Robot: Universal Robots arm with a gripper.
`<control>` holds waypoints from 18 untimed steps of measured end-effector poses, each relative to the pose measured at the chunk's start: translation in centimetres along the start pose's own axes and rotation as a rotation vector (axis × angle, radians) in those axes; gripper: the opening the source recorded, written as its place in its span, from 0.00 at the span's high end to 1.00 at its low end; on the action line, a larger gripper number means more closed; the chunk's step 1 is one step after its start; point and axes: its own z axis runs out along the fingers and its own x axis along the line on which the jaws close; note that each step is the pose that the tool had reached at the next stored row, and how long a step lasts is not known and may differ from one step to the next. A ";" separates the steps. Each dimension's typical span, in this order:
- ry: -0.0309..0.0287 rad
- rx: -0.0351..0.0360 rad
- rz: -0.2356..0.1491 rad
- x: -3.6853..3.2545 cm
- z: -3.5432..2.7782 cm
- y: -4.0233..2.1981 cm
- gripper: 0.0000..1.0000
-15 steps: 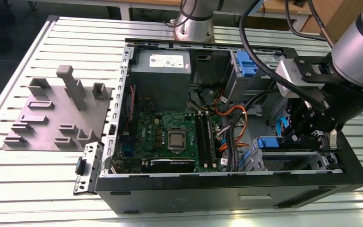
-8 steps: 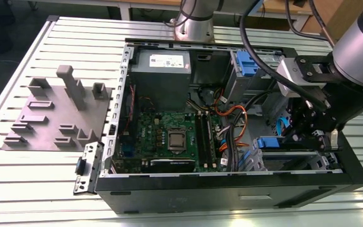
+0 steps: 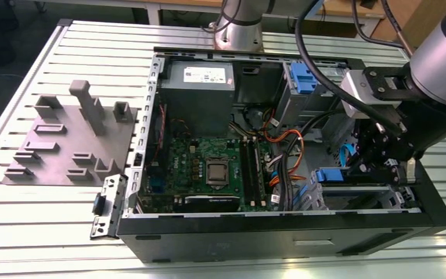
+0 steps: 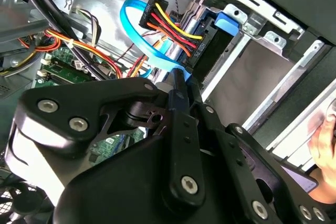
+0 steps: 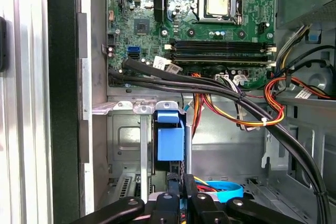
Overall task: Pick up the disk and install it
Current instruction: 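Insert the second disk wire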
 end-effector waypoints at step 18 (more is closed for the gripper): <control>-0.0002 0.0000 0.000 0.14 0.60 0.02 0.84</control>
